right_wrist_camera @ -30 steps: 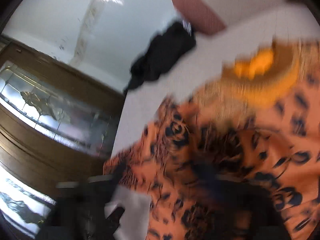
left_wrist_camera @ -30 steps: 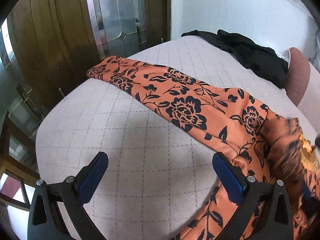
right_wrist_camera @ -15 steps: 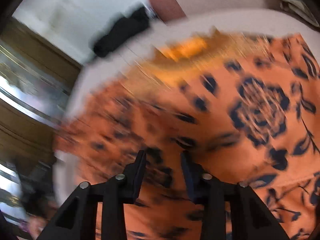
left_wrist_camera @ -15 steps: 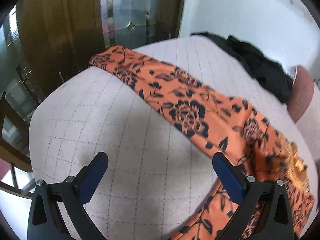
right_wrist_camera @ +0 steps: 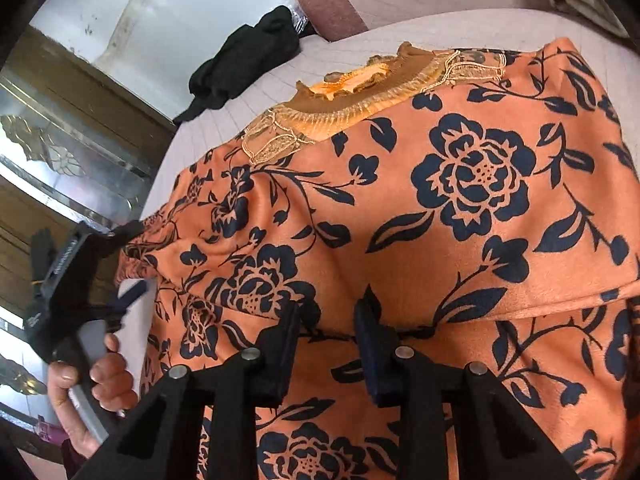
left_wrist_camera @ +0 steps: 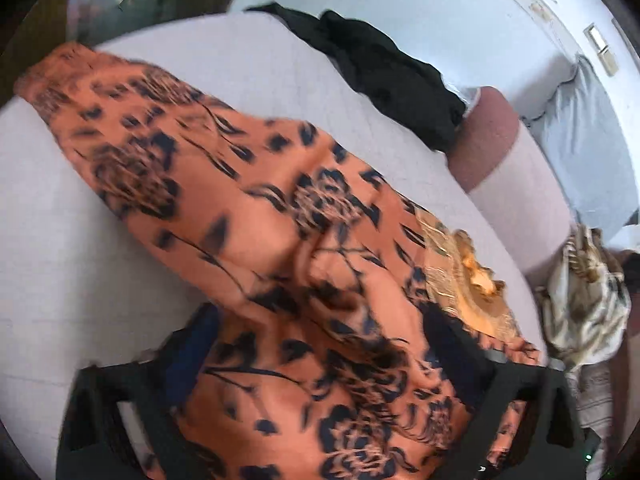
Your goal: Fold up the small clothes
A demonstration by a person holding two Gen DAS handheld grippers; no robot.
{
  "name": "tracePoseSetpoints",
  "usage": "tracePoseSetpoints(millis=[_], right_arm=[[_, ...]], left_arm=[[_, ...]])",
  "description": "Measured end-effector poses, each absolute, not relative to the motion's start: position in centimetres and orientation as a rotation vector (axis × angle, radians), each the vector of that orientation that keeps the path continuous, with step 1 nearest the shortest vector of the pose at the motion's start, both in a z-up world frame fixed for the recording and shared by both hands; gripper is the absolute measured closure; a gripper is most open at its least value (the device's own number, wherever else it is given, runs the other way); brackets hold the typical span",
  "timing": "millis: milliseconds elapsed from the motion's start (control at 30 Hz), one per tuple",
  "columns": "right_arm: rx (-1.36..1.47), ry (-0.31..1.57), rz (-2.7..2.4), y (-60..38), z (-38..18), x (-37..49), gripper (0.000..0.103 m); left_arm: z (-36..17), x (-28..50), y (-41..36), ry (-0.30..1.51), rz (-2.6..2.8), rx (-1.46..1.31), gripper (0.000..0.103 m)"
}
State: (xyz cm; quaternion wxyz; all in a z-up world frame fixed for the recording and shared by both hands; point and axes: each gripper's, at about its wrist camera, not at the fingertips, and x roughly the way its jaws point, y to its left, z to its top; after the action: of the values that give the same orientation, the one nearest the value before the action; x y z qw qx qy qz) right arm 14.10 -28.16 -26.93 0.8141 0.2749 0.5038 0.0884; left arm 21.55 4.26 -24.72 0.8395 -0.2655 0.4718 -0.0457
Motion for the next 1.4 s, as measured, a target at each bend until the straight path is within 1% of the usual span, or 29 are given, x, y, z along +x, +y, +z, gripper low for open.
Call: tracePoseSetpoints(millis=[33, 67, 100, 133, 200, 333, 367, 433, 533, 600, 633, 667, 700, 733, 767, 800, 867, 933, 967, 1000, 1033, 1100, 1167, 1233, 1300, 1367, 1400], right_arm=[[0.592, 1.076, 0.191, -28.3, -26.9, 14.1, 0.071], [0.598, 1.080, 0.195, -28.5, -26.8, 14.0, 0.071], [0.606, 1.084, 0.200, -28.7, -26.8, 14.0, 0.071], [0.613, 1.085, 0.203, -28.5, -26.8, 14.2, 0.071], [0.642, 1.089, 0.216, -28.9, -26.9, 14.3, 0.071], [0.682, 1.091, 0.234, -29.4, -27.1, 14.4, 0.071], [0.681, 1.088, 0.233, -29.5, -27.1, 14.4, 0.071], [0.649, 1.085, 0.236, -29.3, -26.9, 14.3, 0.071], [0.593, 1.077, 0.243, -28.7, -26.9, 14.1, 0.071], [0.570, 1.074, 0.247, -28.4, -26.8, 14.0, 0.071], [0.563, 1.073, 0.249, -28.4, -26.8, 14.0, 0.071], [0.561, 1.073, 0.251, -28.4, -26.8, 14.0, 0.071], [0.567, 1.069, 0.253, -28.4, -26.8, 14.0, 0.071], [0.582, 1.065, 0.254, -28.6, -26.8, 14.0, 0.071], [0.602, 1.063, 0.254, -28.8, -26.9, 14.1, 0.071], [0.627, 1.061, 0.254, -29.0, -27.1, 14.0, 0.071], [0.679, 1.056, 0.251, -29.4, -27.4, 14.1, 0.070], [0.750, 1.047, 0.257, -29.8, -27.7, 14.2, 0.063], [0.798, 1.038, 0.273, -30.0, -27.9, 14.3, 0.047], [0.860, 1.023, 0.296, -30.2, -28.0, 14.3, 0.036], [0.892, 1.016, 0.304, -30.2, -28.1, 14.4, 0.034], [0.865, 1.025, 0.297, -29.9, -27.9, 14.6, 0.034], [0.850, 1.021, 0.290, -29.6, -27.7, 14.6, 0.034], [0.854, 1.014, 0.284, -29.4, -27.7, 14.7, 0.034], [0.862, 1.012, 0.285, -29.4, -27.7, 14.7, 0.034], [0.870, 1.013, 0.292, -29.4, -27.8, 14.8, 0.034], [0.870, 1.012, 0.296, -29.6, -27.9, 14.8, 0.034]], left_arm=[[-25.0, 21.4, 4.0, 1.003, -0.084, -0.556, 0.035], [-25.1, 21.3, 3.9, 1.001, -0.048, -0.524, 0.043], [-25.1, 21.2, 3.8, 1.001, -0.025, -0.499, 0.063], [-25.1, 21.3, 4.0, 0.999, 0.012, -0.473, 0.080], [-24.7, 20.8, 4.4, 0.968, 0.007, -0.496, 0.086], [-22.6, 20.1, 4.1, 0.884, -0.002, -0.430, 0.090], [-21.9, 19.8, 3.8, 0.848, -0.013, -0.406, 0.093], [-21.0, 19.7, 3.3, 0.805, -0.030, -0.351, 0.094], [-21.7, 20.5, 3.9, 0.868, 0.046, -0.314, 0.094], [-22.8, 20.8, 6.9, 0.933, 0.066, -0.458, 0.094], [-23.0, 20.6, 8.1, 0.939, 0.065, -0.516, 0.090], [-23.2, 20.5, 9.8, 0.942, 0.068, -0.600, 0.082], [-23.5, 20.2, 11.5, 0.942, 0.086, -0.664, 0.059], [-23.5, 19.5, 14.2, 0.929, 0.151, -0.718, 0.033], [-23.3, 19.0, 15.8, 0.909, 0.204, -0.739, 0.027], [-23.1, 18.2, 17.4, 0.884, 0.257, -0.755, 0.025], [-22.7, 17.4, 21.5, 0.835, 0.347, -0.806, 0.025], [-22.4, 18.1, 24.9, 0.842, 0.359, -0.836, 0.022], [-22.3, 19.1, 26.9, 0.864, 0.345, -0.837, 0.021], [-22.3, 19.9, 28.0, 0.883, 0.340, -0.835, 0.021], [-22.5, 21.2, 29.6, 0.907, 0.344, -0.839, 0.021], [-23.3, 22.8, 31.1, 0.927, 0.323, -0.869, 0.021], [-25.0, 24.4, 32.5, 0.943, 0.250, -0.978, 0.021], [-26.4, 24.5, 33.4, 0.876, 0.237, -1.102, 0.022], [-26.6, 24.7, 33.8, 0.814, 0.246, -1.116, 0.022], [-26.5, 25.6, 33.9, 0.799, 0.262, -1.065, 0.040], [-26.6, 26.1, 34.0, 0.811, 0.273, -1.039, 0.058]])
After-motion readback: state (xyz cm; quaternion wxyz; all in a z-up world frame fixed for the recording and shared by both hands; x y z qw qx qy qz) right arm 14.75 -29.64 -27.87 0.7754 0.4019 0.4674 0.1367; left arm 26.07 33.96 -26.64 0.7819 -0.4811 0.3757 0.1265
